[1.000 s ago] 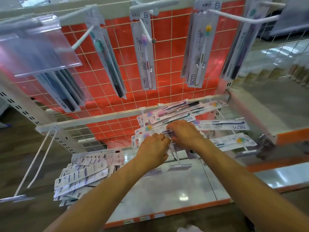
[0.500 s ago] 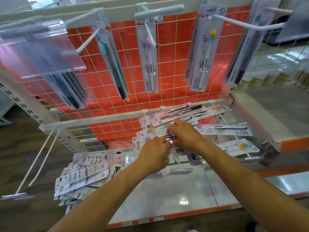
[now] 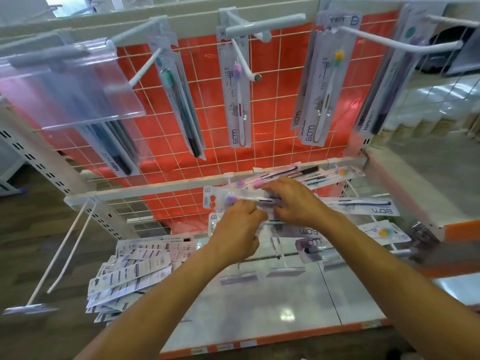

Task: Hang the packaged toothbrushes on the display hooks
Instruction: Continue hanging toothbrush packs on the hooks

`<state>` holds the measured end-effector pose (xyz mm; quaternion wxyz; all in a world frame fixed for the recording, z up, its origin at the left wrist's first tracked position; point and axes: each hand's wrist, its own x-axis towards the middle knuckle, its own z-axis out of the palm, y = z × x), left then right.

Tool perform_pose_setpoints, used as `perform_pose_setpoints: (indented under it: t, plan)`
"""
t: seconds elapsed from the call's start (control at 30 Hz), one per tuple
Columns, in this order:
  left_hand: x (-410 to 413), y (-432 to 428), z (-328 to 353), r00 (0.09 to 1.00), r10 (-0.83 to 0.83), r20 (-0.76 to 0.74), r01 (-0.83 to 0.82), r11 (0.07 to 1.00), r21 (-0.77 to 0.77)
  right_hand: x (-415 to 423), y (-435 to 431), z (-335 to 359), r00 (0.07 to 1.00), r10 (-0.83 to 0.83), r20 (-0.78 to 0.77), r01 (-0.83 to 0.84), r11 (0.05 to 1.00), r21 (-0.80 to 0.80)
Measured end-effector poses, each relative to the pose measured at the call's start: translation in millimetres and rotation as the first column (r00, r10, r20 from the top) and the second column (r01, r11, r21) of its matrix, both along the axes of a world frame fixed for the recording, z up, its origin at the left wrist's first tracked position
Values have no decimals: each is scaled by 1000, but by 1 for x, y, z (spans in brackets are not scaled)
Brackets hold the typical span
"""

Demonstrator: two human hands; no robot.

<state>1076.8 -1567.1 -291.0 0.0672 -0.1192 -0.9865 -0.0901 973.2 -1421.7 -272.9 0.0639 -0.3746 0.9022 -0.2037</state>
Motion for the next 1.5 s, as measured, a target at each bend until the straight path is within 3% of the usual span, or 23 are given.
perform_pose_setpoints:
  t: [0.23,0.43,0.8,0.97,1.1,1.33,1.4,1.5]
  plan:
    - [-9,-21,22,931,-223,-289,199,974,-109,-14,1,26,992,54,115,-51,998,-24]
    - [-12,-34,40,865,-374,-334,304,921,-244,-30,5,34,948,89,306,-59,993,-105]
    - [-22,-56,55,828,-400,-393,309,910,-277,-31,12,39,754,258,603,44,897,-439]
    - [-27,-59,53,793,-419,-442,325,905,-275,-25,11,30,686,268,676,137,866,-482]
    - [-28,-60,51,800,-389,-456,288,917,-277,-20,9,24,733,203,650,204,845,-494]
    - [-25,-40,40,840,-29,-541,74,995,62,-12,4,20,746,129,653,368,737,-566]
    - [-24,-29,36,840,129,-527,5,969,246,-10,4,20,752,108,651,397,714,-576]
    - [-23,-15,28,875,322,-361,-84,836,542,-9,5,19,771,61,634,432,681,-591]
